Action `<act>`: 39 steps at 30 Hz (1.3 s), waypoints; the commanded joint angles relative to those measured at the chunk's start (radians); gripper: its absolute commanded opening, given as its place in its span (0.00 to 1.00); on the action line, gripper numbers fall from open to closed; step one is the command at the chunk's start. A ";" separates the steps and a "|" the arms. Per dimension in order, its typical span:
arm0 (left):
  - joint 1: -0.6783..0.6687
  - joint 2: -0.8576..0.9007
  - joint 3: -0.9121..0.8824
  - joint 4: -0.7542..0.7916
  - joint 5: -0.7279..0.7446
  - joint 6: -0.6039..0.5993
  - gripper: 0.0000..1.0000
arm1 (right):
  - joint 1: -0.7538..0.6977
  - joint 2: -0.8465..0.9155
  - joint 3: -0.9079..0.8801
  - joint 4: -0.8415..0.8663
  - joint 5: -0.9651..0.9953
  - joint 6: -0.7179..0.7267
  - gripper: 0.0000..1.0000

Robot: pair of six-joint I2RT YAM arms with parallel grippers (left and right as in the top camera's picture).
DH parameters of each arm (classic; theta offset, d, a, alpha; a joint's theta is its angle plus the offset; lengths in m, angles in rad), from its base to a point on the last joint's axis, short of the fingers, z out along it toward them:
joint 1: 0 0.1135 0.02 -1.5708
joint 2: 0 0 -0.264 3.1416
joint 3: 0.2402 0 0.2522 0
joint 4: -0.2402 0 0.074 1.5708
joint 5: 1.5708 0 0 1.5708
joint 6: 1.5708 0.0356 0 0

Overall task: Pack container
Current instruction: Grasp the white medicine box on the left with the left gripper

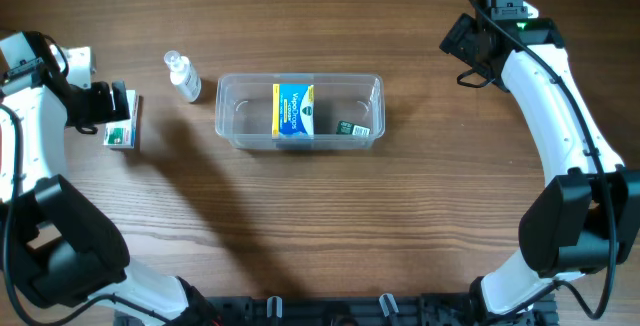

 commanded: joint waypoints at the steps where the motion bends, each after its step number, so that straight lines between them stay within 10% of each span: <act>1: 0.005 0.030 0.000 0.044 -0.018 0.126 1.00 | -0.002 0.010 -0.005 0.003 0.016 0.012 1.00; 39: -0.051 0.266 -0.002 0.162 -0.048 -0.033 1.00 | -0.002 0.010 -0.005 0.003 0.016 0.012 1.00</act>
